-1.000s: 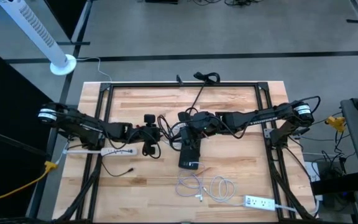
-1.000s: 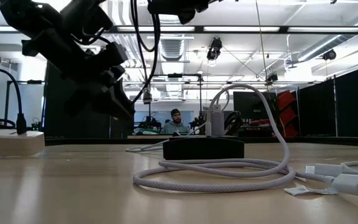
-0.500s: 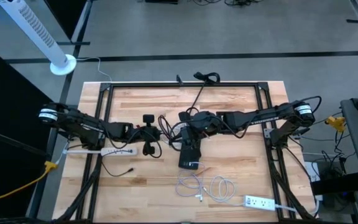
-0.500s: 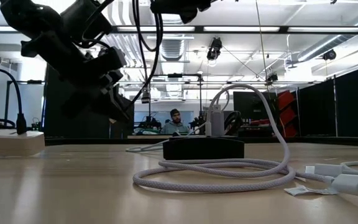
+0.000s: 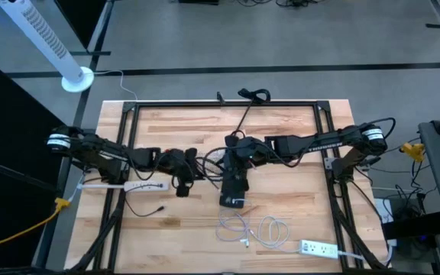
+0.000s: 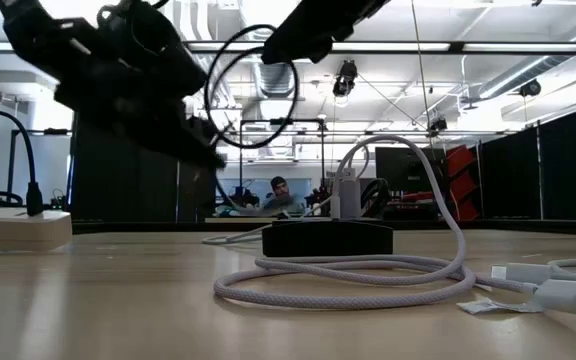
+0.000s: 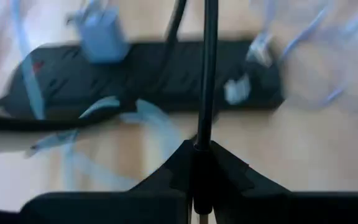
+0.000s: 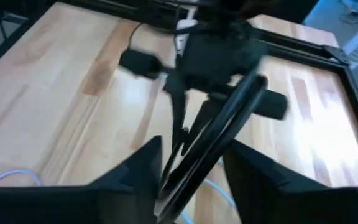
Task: Insert USB
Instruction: Insert the black charger cable into the black outlet extension
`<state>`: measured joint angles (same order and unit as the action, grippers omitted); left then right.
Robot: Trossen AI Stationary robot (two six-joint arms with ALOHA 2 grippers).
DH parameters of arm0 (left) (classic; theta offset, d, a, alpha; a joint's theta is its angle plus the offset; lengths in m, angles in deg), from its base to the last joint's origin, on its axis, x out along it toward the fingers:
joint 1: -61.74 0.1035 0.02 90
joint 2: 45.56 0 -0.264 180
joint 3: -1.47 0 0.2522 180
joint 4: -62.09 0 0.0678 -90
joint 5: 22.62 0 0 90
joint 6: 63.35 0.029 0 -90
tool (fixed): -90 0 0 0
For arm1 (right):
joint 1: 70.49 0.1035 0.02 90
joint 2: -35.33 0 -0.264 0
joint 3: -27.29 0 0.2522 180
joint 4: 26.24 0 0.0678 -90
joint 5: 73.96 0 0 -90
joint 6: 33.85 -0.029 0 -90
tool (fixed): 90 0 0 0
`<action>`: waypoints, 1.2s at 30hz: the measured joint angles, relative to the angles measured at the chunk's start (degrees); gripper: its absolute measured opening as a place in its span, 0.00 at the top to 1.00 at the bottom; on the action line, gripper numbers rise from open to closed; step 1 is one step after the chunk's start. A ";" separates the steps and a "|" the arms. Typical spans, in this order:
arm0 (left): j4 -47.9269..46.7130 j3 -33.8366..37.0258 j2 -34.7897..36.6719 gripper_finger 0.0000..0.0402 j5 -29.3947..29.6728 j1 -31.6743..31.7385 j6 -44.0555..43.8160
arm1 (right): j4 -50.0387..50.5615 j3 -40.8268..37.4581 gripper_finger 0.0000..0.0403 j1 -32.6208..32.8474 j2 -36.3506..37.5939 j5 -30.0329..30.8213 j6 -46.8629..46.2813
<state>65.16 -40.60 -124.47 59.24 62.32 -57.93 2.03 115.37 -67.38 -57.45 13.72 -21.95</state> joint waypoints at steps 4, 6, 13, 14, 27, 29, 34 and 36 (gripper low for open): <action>11.80 2.89 0.04 0.95 -16.31 5.55 -7.51 | -0.27 -0.41 0.49 1.05 -0.03 -3.68 0.57; 16.33 4.00 0.04 0.95 -22.84 8.09 -10.89 | 0.06 -0.45 0.46 1.79 -0.01 -3.70 0.27; 29.05 6.40 -0.02 0.95 -31.32 10.68 -18.72 | -4.74 -2.27 0.46 3.44 -0.62 -4.15 -0.75; 30.85 6.40 -0.02 0.95 -32.50 10.60 -19.57 | -7.13 -2.99 0.47 3.61 -1.09 -4.26 -0.79; 37.38 6.66 -0.06 0.95 -42.70 9.54 -24.04 | -26.94 -3.80 0.51 3.56 -5.60 -5.82 4.49; 38.23 6.66 -0.07 0.95 -43.77 8.91 -23.92 | -27.85 -3.80 0.51 3.33 -6.69 -5.93 4.50; 38.20 6.64 -0.07 0.95 -43.69 7.69 -22.77 | -35.91 -3.47 0.51 3.15 -10.43 -9.34 2.69; 37.99 6.66 -0.07 0.95 -43.97 7.61 -22.66 | -36.87 -2.30 0.51 3.11 -12.21 -10.23 2.35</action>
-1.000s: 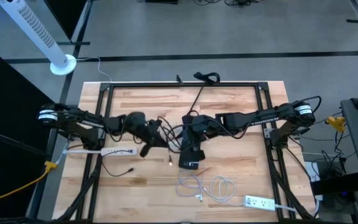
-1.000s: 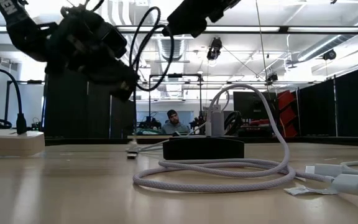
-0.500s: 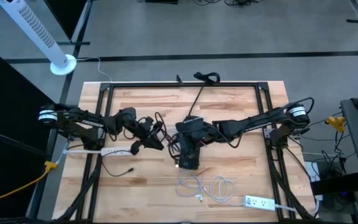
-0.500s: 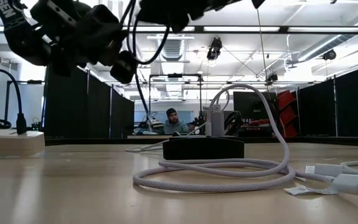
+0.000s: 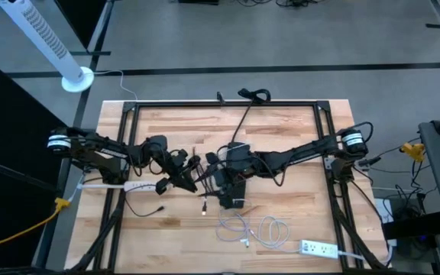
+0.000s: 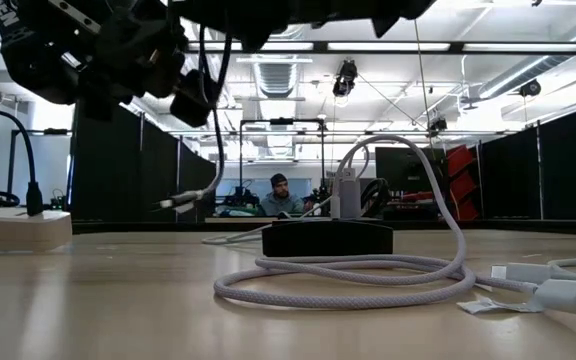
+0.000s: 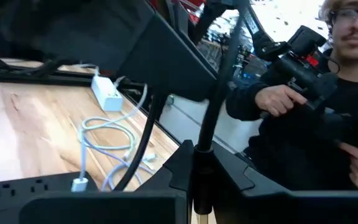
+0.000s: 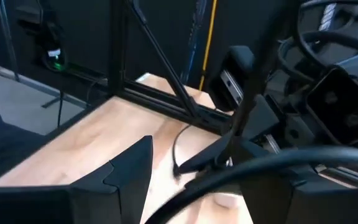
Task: Insert USB
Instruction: Insert the black charger cable into the black outlet extension
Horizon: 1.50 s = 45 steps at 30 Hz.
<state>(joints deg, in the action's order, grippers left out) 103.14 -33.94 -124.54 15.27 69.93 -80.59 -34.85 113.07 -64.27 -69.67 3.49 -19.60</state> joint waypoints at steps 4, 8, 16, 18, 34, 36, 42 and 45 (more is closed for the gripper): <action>-0.34 0.03 -0.04 0.95 -0.23 -0.42 -0.31 | 1.14 2.15 0.51 -0.12 -1.61 -0.07 0.28; 0.01 0.03 -0.04 0.95 -0.67 -1.24 -0.22 | 1.42 2.83 0.51 -0.23 -1.74 -0.34 0.28; 1.60 -0.06 -0.02 0.95 -1.14 -1.45 0.00 | 1.95 2.89 0.51 -0.37 -2.69 0.08 -0.18; 1.61 -0.06 -0.02 0.95 -1.29 -1.45 -0.03 | 1.88 2.92 0.51 -0.37 -2.97 0.08 -0.17; 1.09 -0.04 -0.02 0.95 -2.49 -1.52 -0.42 | 1.96 5.38 0.76 -0.35 -4.65 -0.22 -0.29; 0.97 -0.04 -0.02 0.95 -2.81 -1.52 -0.42 | 1.85 5.38 0.87 -0.51 -4.65 -0.48 0.07; 0.28 -0.04 -0.02 0.95 -3.48 -1.52 -0.46 | 1.86 5.38 0.96 -0.88 -4.74 -2.07 0.48; 0.28 -0.04 -0.02 0.95 -3.57 -1.52 -1.15 | 2.24 5.38 0.98 -0.96 -4.74 -2.46 0.52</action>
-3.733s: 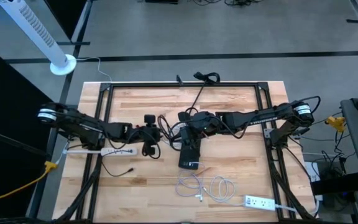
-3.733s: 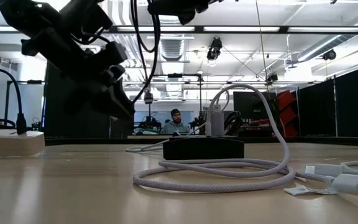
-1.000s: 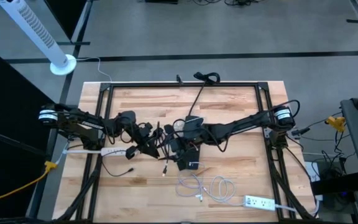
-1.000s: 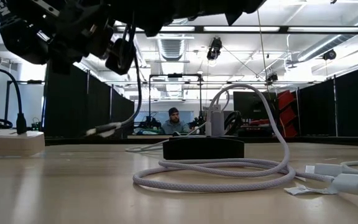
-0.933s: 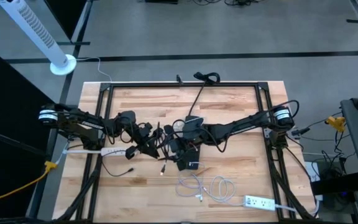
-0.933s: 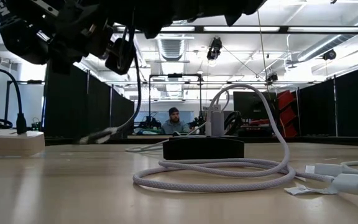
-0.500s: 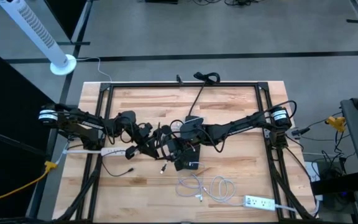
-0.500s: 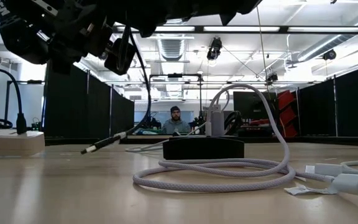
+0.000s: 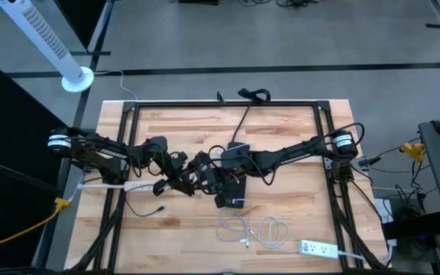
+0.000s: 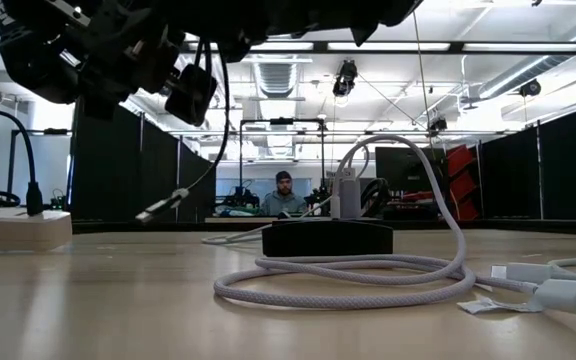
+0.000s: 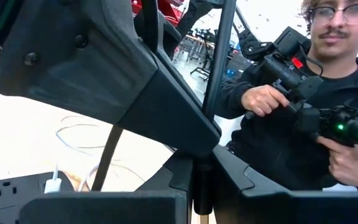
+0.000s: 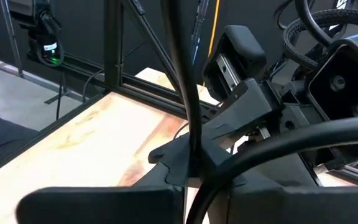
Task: Insert USB
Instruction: Insert the black charger cable into the black outlet extension
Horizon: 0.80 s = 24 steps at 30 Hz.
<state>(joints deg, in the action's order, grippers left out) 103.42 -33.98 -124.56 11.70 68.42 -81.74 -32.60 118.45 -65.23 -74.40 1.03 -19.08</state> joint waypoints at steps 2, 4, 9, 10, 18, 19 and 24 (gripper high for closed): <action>-0.08 0.07 0.02 0.95 0.00 0.02 -1.56 | 0.84 0.00 0.99 -0.02 0.27 0.08 0.59; -0.02 0.07 0.10 0.92 -0.07 0.35 -4.15 | 2.12 0.00 0.99 -0.04 0.93 0.31 0.83; -3.04 0.07 0.96 0.74 -0.69 1.73 -6.08 | 7.88 0.00 1.00 -0.04 2.90 2.07 1.64; -4.30 0.07 1.20 0.70 -0.68 2.06 -5.50 | 9.43 0.00 1.00 0.00 3.28 2.87 1.46; -16.15 0.09 2.35 0.50 3.97 5.12 2.79 | 25.00 -0.02 1.00 1.51 7.49 6.38 -5.80; -17.70 0.11 2.37 0.49 5.88 5.39 3.68 | 27.76 -0.02 1.00 1.91 7.88 7.28 -7.55; -26.95 0.11 2.43 0.50 23.81 5.49 8.08 | 39.88 -0.04 1.00 3.45 8.26 10.59 -20.87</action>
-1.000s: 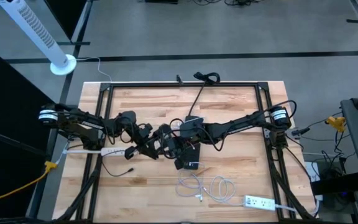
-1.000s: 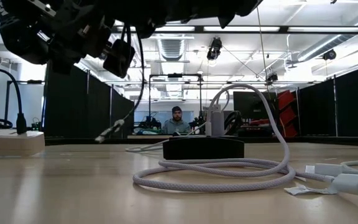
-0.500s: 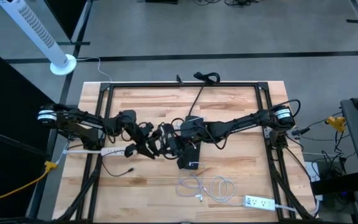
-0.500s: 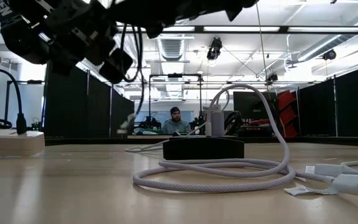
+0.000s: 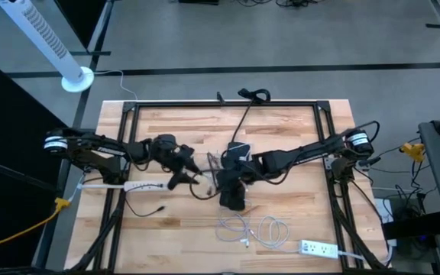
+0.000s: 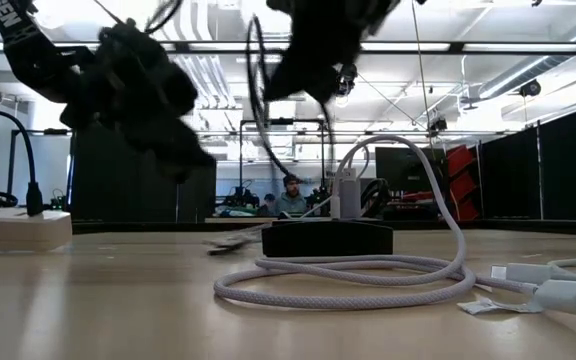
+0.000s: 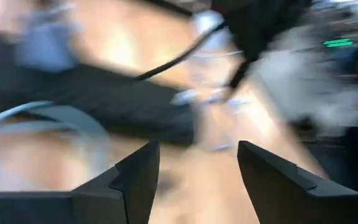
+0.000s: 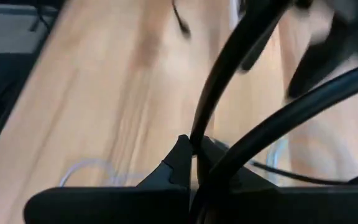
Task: Insert USB
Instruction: Insert the black charger cable into the black outlet extension
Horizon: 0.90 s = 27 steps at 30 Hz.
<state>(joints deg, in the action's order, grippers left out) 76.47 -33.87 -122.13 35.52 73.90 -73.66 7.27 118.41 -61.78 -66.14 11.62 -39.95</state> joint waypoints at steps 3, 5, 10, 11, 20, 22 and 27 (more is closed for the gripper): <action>-4.27 0.00 0.09 0.53 12.78 0.02 1.06 | 3.93 -0.50 1.00 1.14 0.02 3.20 -8.11; -6.45 0.00 0.09 0.56 18.52 0.02 1.13 | 4.43 -1.16 1.00 2.19 0.04 6.68 -12.60; -8.15 1.22 0.17 0.63 25.07 0.00 1.06 | 3.51 -3.22 1.00 4.93 -0.09 14.08 -22.13; -8.15 1.70 0.19 0.64 25.42 0.00 0.97 | 3.57 -3.68 1.00 5.43 -0.15 15.37 -24.21; -6.46 7.19 0.76 0.74 26.68 0.00 -0.89 | 3.37 -7.51 1.00 9.40 -0.77 22.50 -34.20; -5.40 7.99 0.87 0.75 26.68 0.00 -1.65 | 3.05 -7.54 1.00 9.96 -1.46 22.50 -35.43; -3.83 8.26 1.05 0.73 26.72 0.00 -2.43 | -0.89 -7.61 1.00 10.86 -2.69 22.50 -37.45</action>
<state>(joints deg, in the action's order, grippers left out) 72.64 -25.61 -121.09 62.24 73.90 -76.09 6.38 110.80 -50.91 -68.83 34.12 -77.40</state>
